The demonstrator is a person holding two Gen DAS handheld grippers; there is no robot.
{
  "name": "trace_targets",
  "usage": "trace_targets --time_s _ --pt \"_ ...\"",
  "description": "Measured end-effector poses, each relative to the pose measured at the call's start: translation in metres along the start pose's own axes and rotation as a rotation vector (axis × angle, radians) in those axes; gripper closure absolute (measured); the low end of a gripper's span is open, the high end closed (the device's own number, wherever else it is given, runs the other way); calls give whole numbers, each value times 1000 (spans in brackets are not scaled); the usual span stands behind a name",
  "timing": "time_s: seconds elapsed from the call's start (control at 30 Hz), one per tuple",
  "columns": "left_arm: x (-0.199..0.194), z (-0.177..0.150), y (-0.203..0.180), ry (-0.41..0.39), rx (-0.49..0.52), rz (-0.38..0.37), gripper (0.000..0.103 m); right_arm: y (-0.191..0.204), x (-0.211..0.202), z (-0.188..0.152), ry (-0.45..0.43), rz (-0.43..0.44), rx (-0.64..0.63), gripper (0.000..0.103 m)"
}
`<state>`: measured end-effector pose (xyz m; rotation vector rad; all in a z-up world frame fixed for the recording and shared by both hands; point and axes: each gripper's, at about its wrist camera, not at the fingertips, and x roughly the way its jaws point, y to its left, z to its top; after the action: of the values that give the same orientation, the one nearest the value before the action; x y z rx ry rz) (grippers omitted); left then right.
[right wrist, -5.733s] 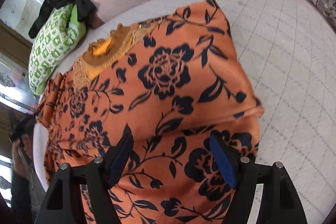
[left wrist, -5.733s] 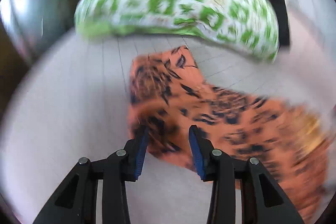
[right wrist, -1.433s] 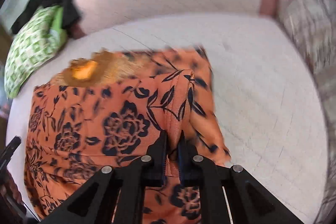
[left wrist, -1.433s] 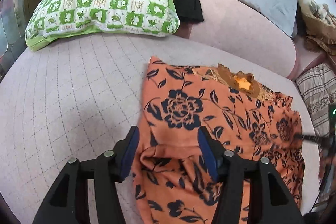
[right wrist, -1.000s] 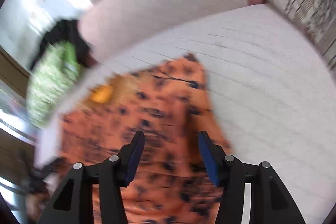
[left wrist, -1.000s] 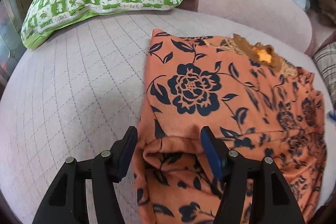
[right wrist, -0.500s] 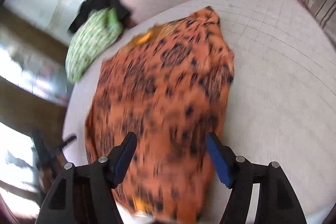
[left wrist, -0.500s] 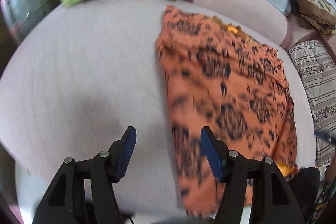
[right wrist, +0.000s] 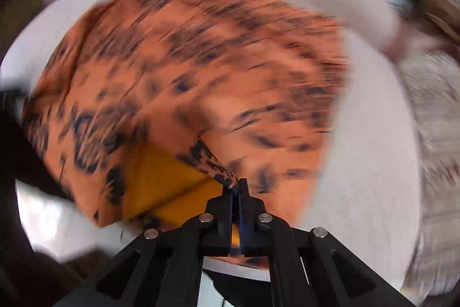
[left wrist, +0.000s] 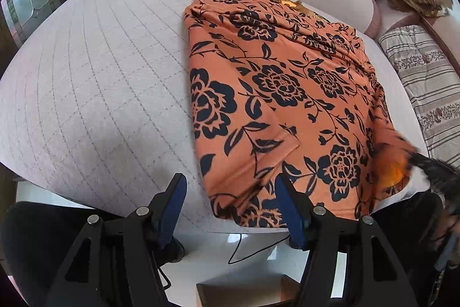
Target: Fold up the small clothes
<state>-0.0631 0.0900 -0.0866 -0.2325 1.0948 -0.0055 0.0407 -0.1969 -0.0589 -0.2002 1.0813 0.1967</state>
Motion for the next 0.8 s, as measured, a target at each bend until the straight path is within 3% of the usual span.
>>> trace_targets --time_s 0.07,0.17,0.2,0.23,0.27,0.33,0.43,0.5,0.57,0.7,0.8 --pt "-1 -2 2 1 -13 8 38 -56 -16 -14 9 78 242 100" --pt "-1 -2 5 -3 -38 2 38 -146 -23 -66 45 109 620 95" --pt "0 -2 5 -6 -45 4 38 -162 -22 -79 60 131 695 80" --pt "-1 -1 5 -11 -52 4 38 -173 -19 -87 84 147 738 43" --pt "-1 0 6 -14 -60 -3 38 -182 -22 -95 98 119 763 30" --pt "-3 0 6 -12 -80 -9 38 -186 -37 -97 56 81 722 29" --pt "-1 0 -1 -2 -78 -21 38 -192 -58 -86 -17 157 733 28" --pt "4 0 -12 1 -34 19 38 -185 -54 -70 -38 202 674 28" --pt "12 -1 -25 5 47 92 38 -177 -44 -59 -29 203 619 28" --pt "26 5 -32 23 98 183 38 -161 -5 -42 40 229 588 28" --pt "41 5 -50 38 231 264 38 -143 15 -41 78 245 554 28"
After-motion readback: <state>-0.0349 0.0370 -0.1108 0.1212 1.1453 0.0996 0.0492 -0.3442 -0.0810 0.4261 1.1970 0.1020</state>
